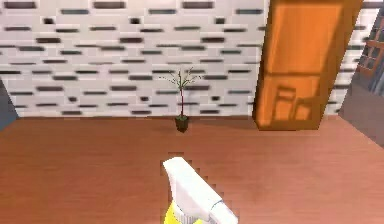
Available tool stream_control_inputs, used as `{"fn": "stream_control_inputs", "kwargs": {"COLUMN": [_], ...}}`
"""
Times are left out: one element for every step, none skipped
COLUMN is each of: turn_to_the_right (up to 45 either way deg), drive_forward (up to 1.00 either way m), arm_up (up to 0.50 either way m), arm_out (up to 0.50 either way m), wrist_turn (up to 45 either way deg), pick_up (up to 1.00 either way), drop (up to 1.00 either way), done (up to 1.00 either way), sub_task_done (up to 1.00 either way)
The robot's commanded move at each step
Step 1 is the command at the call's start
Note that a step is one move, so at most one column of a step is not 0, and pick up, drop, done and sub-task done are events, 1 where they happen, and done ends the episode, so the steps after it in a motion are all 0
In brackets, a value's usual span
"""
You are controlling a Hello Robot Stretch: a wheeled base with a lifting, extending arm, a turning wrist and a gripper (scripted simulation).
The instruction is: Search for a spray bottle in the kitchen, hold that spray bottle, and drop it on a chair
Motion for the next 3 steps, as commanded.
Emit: {"fn": "stream_control_inputs", "kwargs": {"turn_to_the_right": [9.0,-45.0,-45.0], "drive_forward": [0.00,0.00,0.00], "arm_up": [0.00,0.00,0.00], "arm_out": [0.00,0.00,0.00], "wrist_turn": [0.0,0.0,0.0], "pick_up": [0.00,0.00,0.00], "drop": [0.00,0.00,0.00], "done": [0.00,0.00,0.00], "sub_task_done": [0.00,0.00,0.00]}}
